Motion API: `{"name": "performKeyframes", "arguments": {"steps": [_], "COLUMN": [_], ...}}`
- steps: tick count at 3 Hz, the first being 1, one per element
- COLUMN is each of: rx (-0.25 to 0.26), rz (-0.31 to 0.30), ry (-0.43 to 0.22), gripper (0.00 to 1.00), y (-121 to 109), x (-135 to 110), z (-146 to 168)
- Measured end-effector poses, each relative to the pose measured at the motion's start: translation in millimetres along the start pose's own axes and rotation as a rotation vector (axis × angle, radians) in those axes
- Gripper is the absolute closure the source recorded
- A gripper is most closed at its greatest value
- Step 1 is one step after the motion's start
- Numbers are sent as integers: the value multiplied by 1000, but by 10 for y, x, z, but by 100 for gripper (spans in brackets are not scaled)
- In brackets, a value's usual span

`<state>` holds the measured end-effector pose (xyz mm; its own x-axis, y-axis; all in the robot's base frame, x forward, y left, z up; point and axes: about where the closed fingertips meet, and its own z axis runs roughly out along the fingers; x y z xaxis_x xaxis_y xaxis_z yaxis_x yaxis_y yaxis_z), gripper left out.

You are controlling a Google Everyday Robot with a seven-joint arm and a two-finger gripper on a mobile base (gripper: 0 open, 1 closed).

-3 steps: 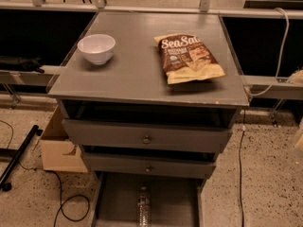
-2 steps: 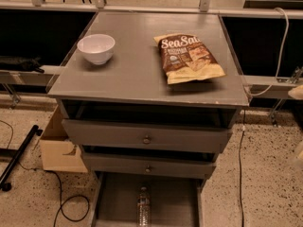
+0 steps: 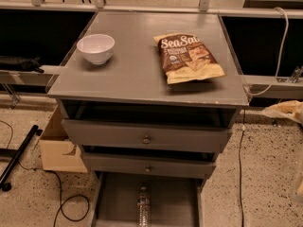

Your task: Pick water bottle from bottom drawer and place on counter

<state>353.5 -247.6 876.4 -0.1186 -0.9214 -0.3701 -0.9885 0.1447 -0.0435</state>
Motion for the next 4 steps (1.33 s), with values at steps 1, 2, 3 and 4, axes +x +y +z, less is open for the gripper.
{"name": "performKeyframes", "arguments": {"steps": [1, 2, 3, 4], "rx": [-33, -62, -59, -68], "rz": [-105, -191, -190, -138], "ry": [5, 0, -1, -170], "gripper": [0, 0, 0, 0], "y": [284, 538, 529, 408], "x": [-330, -680, -679, -555], "z": [110, 288, 284, 530]}}
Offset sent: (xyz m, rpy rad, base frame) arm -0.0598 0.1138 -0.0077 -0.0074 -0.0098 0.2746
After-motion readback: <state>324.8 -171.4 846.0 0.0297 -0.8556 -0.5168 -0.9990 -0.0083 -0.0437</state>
